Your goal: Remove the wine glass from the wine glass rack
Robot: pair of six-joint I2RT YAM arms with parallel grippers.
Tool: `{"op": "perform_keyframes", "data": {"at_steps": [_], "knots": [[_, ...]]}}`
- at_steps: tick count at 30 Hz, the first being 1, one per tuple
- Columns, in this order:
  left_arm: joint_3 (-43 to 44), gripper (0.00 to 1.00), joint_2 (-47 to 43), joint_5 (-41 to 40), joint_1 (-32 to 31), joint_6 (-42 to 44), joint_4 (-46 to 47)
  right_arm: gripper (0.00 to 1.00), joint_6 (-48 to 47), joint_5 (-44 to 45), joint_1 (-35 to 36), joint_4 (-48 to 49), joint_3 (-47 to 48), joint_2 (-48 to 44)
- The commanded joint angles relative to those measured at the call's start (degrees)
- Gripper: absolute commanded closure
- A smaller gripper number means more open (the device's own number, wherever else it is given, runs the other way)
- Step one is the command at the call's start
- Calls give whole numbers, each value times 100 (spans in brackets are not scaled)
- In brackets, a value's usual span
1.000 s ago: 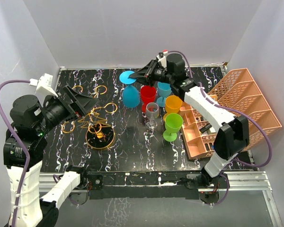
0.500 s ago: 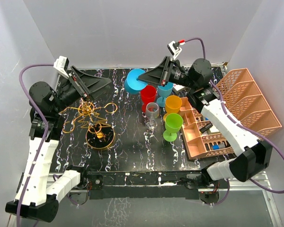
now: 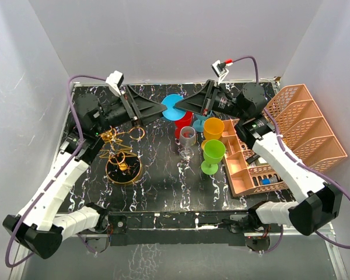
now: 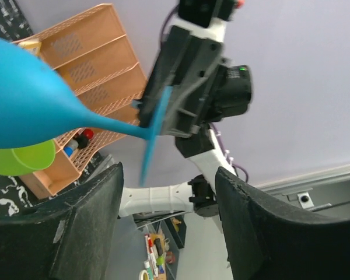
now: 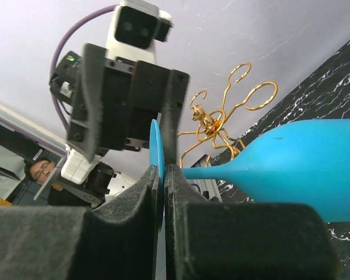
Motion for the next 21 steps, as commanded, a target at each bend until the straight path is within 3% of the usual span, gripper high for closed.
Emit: {"op": "perform_keyframes", "data": {"at_steps": [1,10,17,21], "knots": [[257,39,-7,-680,-351,634,-391,92,-202,107,-45,291,-10,-364],[65,53,185,-868,-908,539,18,91,-244,142,-52,203,-78,-610],[150,75,375,-1001,-1240,608,80,91,-230,103,-48,34,-163,-768],[108,92,363,-1017,-1311,563,139,88,-331,84,-54,-135,-262,-932]]}}
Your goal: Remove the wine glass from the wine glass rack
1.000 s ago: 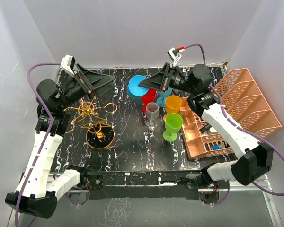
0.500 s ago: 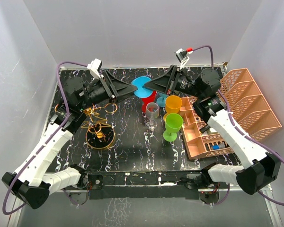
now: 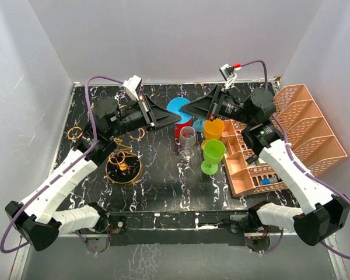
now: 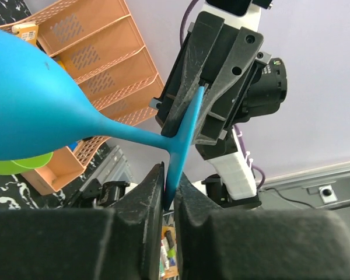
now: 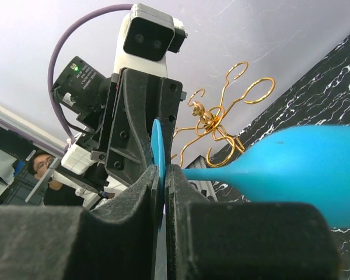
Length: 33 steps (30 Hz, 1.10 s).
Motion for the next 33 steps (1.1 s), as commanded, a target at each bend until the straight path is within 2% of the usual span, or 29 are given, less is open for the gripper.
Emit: {"op": "perform_keyframes", "data": {"at_steps": [1,3,6,12,16,22,25,27,29,33], "knots": [[76,96,-80,-74,-76,31,237,87,-207,11,13,-42,-17,-373],[37,100,-147,-50,-72,-8,288,83,-374,89,15,-316,-29,-505],[-32,100,-275,13,-86,-125,416,75,-665,230,13,-767,-46,-732],[-128,100,-579,252,-82,-343,640,42,-1397,958,12,-1819,-169,-1437],[-200,100,-836,428,-78,-514,890,21,-1634,1586,13,-2185,-447,-2013],[-471,100,-1259,845,-75,-1065,1751,7,-1283,2112,12,-2077,-1066,-2585],[-603,100,-1466,1021,-84,-1358,2273,1,-850,1916,12,-1623,-1374,-2615],[-740,100,-1561,1138,-78,-1647,2748,1,-371,1578,14,-984,-1634,-2578],[-907,100,-1623,1235,-82,-1989,3270,1,92,1150,16,-74,-1943,-2507],[-1188,100,-1736,1301,-80,-2461,4019,1,1240,215,17,2524,-2507,-2191]]}}
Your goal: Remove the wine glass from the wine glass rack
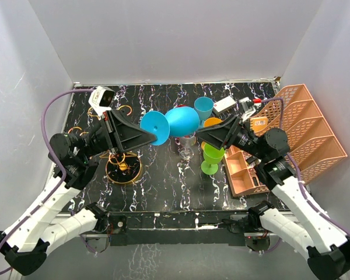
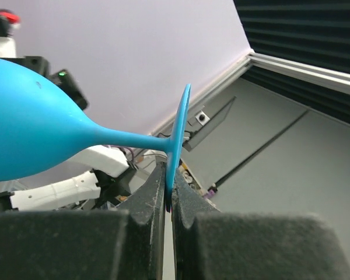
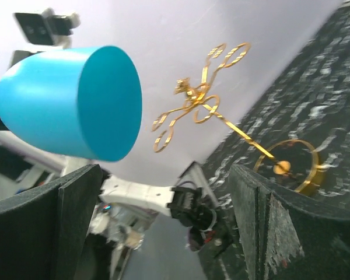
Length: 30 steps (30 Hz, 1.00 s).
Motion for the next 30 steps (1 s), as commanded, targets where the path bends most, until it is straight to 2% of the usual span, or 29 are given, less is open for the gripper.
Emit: {"op": "perform_keyframes", "data": {"at_steps": [1,4,13,15,21,23,27,30], "knots": [[-240,100,-166,238,14,-703,1330,1,1520,-1119,19,3667,-404,333],[-308,100,-253,259,10,-791,1470,1,2242,-1384,13,5102,-399,715],[-508,100,-206,229,13,-1071,1964,0,3766,-1666,126,7423,172,1613],[-541,100,-166,214,8,-1109,2050,3,4184,-1631,170,8030,216,1739],[-601,100,-69,218,8,-1150,2157,29,5077,-1359,217,9229,209,1914],[-625,100,-32,208,8,-1158,2195,42,5135,-1302,214,9311,153,1880],[-662,100,30,187,10,-1132,2189,60,5057,-1254,219,9290,9,1759],[-658,100,48,157,8,-1028,2092,79,4908,-1156,219,9084,-159,1607]]}}
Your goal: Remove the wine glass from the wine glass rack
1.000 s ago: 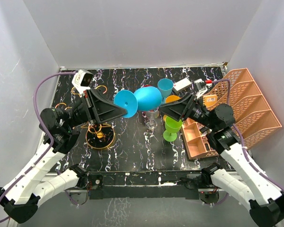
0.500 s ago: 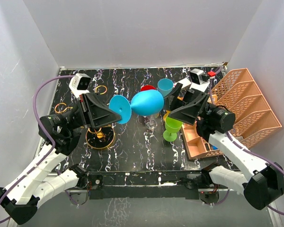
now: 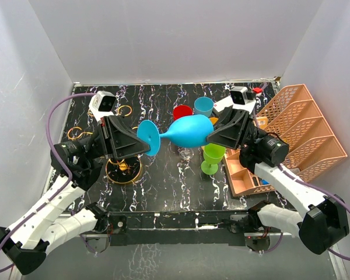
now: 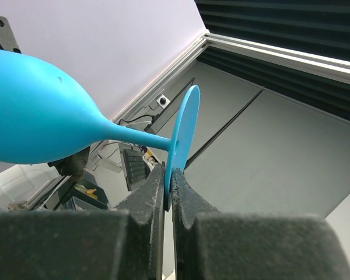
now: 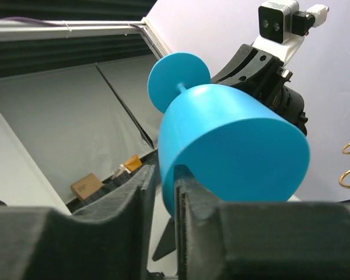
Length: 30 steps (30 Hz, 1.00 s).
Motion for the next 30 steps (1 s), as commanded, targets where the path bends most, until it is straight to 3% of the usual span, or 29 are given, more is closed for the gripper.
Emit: {"op": "perform_keyframes", "data": {"at_steps": [1,4,6,9,11,13,17,19,22,26,30], "knots": [[-27,100,48,-160,40,260,47,83,-80,231,40,1383,-151,-437],[-18,99,-22,-287,34,545,-290,91,-760,-10,39,161,-192,-811],[-13,98,-58,-391,36,748,-553,92,-1475,-91,39,-1227,-129,-1162],[37,95,-136,-548,38,1172,-1122,92,-2962,317,40,-4508,237,-1842],[75,87,-307,-907,36,1607,-1870,92,-3878,1143,40,-6508,537,-2280],[208,71,-545,-1401,41,2201,-3058,92,-4396,1956,39,-7593,640,-2702],[340,22,-831,-2134,42,2892,-4180,92,-5095,2936,40,-8517,532,-3557],[297,10,-861,-2233,44,2952,-4276,92,-5326,3330,34,-8935,522,-3890],[450,3,-802,-2340,37,3186,-4605,92,-5977,3568,39,-9494,603,-4198],[877,3,-662,-2443,40,3661,-5137,92,-6909,3446,39,-10762,1049,-3997],[1387,3,-623,-2687,41,4170,-5740,92,-8473,2131,40,-11915,1597,-3368]]}}
